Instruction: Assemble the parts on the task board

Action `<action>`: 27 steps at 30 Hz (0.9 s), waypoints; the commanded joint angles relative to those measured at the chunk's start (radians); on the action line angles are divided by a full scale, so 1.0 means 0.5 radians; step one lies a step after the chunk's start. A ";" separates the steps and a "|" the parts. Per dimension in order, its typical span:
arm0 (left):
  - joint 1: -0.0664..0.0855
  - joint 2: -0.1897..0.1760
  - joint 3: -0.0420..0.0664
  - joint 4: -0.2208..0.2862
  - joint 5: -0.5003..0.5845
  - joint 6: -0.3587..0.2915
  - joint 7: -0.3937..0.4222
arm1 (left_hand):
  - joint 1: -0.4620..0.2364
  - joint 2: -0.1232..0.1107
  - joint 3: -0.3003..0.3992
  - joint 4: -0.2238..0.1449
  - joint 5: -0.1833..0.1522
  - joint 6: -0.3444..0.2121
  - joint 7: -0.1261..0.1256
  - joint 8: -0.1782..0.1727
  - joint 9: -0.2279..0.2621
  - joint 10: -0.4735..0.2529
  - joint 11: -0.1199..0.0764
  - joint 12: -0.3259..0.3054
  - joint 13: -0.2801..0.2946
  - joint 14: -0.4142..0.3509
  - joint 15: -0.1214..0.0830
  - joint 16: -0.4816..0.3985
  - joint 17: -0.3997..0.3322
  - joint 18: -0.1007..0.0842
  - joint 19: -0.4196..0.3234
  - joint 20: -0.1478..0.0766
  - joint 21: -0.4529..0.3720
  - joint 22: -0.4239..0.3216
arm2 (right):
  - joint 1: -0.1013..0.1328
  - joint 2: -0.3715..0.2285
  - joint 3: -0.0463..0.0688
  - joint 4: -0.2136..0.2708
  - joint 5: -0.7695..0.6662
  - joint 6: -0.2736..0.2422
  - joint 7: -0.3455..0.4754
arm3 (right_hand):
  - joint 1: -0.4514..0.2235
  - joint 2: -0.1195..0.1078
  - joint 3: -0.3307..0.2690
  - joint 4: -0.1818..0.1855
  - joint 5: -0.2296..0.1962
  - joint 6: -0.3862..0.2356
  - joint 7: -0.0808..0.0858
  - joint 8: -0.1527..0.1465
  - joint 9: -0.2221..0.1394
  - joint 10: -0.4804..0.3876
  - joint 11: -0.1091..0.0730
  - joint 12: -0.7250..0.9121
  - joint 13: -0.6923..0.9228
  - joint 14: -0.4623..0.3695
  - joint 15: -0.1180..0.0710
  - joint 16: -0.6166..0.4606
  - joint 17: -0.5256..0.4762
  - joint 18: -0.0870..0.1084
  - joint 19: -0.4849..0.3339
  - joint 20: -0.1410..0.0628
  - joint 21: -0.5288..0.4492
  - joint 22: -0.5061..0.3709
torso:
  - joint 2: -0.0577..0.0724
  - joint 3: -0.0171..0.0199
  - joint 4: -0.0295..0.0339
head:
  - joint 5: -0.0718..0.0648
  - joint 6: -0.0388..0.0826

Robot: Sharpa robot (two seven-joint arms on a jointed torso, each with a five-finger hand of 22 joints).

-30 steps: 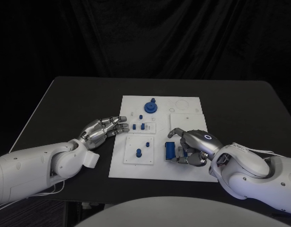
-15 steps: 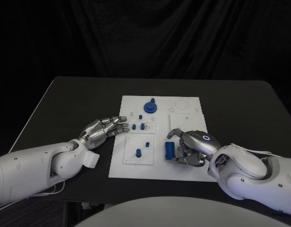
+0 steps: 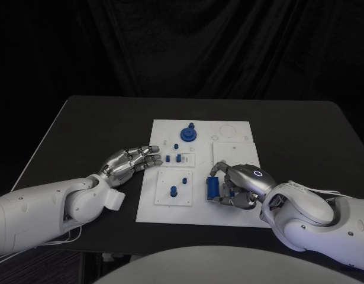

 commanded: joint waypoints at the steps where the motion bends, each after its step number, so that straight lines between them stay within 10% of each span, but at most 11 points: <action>1: -0.011 0.008 -0.003 0.000 0.002 0.025 -0.024 | 0.010 0.002 0.014 0.002 0.008 0.001 0.020 0.013 -0.002 -0.001 0.014 0.010 0.002 -0.007 -0.005 0.003 0.001 -0.042 0.008 0.011 -0.002 -0.003 | -0.006 -0.007 0.001 0.008 -0.020 -0.053 -0.017 | -0.005 0.025 0.007 -0.003 0.036 0.023 0.025 0.036 0.006 0.016 -0.002 0.012 0.002 0.004 0.004 0.015 0.005 0.012 0.014 0.002 0.013 0.262 | 0.001 -0.0002 0.000 | -0.002 0.000; 14: -0.022 0.006 -0.003 -0.001 0.002 0.029 -0.027 | 0.010 0.003 0.018 0.002 0.009 0.001 0.021 0.014 -0.002 0.000 0.015 0.010 0.002 -0.008 -0.006 0.003 0.001 -0.041 0.007 0.011 -0.002 -0.004 | -0.006 -0.024 0.001 0.020 0.004 -0.113 0.008 | -0.023 0.068 0.061 -0.011 0.399 0.121 0.013 0.130 -0.031 0.039 -0.012 0.019 0.009 0.020 -0.006 0.032 0.027 0.004 0.036 -0.008 0.058 0.273 | 0.000 0.0002 0.000 | -0.004 0.000; 27: -0.026 0.003 -0.003 0.000 0.002 0.031 -0.022 | 0.008 0.003 0.028 0.002 0.010 0.003 0.022 0.016 -0.002 0.003 0.015 0.011 0.002 -0.001 0.000 0.012 0.003 -0.042 0.007 0.012 -0.003 -0.006 | -0.006 -0.070 0.001 0.084 0.041 -0.132 0.018 | -0.042 0.048 0.110 -0.004 0.553 0.176 0.013 0.116 -0.082 0.064 -0.008 0.022 0.015 0.029 -0.004 0.043 0.041 -0.001 0.049 -0.008 0.086 0.280 | 0.000 0.0006 0.000 | -0.004 0.000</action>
